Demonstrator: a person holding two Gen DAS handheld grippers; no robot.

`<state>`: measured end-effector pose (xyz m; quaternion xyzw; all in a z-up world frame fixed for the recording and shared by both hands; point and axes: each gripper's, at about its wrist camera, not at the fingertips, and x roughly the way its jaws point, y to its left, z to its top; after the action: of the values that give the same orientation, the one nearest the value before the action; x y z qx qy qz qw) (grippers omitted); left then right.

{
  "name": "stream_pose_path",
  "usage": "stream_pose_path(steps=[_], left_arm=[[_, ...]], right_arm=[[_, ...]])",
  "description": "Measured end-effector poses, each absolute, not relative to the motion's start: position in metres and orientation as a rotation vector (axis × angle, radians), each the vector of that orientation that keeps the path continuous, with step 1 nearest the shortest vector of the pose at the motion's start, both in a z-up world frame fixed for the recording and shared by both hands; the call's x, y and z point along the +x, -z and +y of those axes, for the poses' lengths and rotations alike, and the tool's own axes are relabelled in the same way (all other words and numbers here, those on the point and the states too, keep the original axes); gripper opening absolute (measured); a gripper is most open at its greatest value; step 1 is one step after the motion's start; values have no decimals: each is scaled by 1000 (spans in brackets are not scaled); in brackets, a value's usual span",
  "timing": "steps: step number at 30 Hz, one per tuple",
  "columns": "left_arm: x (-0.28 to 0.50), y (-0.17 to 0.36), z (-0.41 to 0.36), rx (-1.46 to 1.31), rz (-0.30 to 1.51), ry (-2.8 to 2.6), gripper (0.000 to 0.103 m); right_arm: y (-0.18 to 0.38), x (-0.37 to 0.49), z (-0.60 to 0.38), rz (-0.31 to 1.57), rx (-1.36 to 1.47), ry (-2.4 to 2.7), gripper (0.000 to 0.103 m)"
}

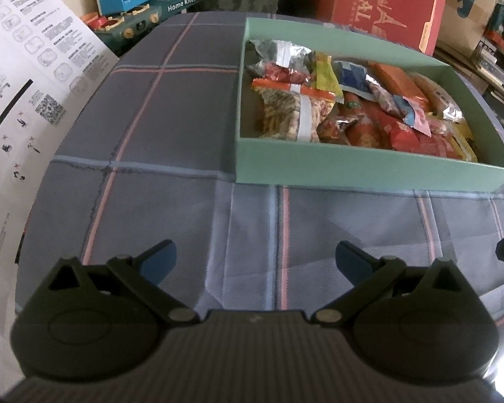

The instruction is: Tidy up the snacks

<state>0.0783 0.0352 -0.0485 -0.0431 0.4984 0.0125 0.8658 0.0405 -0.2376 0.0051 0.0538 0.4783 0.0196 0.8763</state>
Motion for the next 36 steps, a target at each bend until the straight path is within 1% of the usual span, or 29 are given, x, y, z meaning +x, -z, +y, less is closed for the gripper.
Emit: stream_pose_path(steps=[16, 36], left_arm=[[82, 53, 32, -82, 1053, -23, 103], [77, 44, 29, -65, 998, -6, 103]], right_arm=[[0, 48, -237, 1023, 102, -46, 103], [-5, 50, -236, 1009, 92, -42, 103]])
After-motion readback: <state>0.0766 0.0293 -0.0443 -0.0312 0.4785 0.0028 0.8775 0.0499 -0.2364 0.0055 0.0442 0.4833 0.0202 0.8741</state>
